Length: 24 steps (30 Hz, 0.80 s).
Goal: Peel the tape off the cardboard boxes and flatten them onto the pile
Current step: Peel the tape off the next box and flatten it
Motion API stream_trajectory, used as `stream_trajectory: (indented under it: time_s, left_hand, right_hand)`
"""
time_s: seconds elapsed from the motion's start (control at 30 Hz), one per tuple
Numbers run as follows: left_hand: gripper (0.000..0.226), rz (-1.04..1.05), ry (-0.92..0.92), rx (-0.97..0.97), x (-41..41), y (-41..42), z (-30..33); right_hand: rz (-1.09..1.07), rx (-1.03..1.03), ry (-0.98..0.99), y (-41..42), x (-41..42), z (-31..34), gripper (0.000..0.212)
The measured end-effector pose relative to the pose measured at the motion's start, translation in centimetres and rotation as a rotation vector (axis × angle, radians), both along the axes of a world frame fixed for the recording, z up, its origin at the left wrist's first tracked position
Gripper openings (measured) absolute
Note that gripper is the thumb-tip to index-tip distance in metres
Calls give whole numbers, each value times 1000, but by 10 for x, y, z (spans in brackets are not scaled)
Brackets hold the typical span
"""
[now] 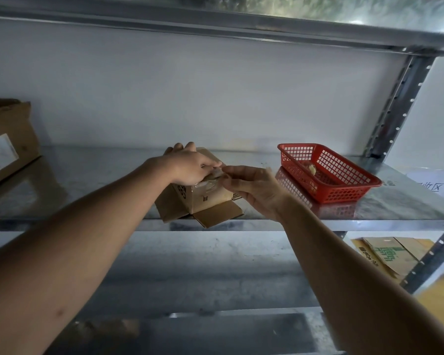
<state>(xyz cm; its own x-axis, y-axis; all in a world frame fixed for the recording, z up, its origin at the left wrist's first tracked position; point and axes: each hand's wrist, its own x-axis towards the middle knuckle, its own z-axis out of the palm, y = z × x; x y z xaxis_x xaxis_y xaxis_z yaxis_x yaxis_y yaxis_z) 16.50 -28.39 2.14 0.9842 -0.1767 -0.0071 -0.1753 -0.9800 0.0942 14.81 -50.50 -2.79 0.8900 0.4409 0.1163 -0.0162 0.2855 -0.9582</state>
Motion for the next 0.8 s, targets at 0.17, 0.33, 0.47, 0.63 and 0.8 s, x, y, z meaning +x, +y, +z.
stream_trajectory:
  time_s: [0.17,0.33,0.47,0.63,0.8]
  left_hand:
    - [40,-19,-11,-62,6,2,-7]
    - [35,13,25,-181,8,-2,-15]
    - [41,-16,52,-170,9,-3,-9]
    - [38,17,79,-124,9,-10,-1]
    - [36,86,147,-99,4,-21,6]
  right_hand:
    - [-405,-305,-216,7,3,2,8]
    - [-710,-492,-376,20,6,7,27]
    - [-760,-687,-561,22,11,10,15]
    - [-633,-937,-678,20,15,13,18]
    - [-564,-962,-619,9,15,23,13]
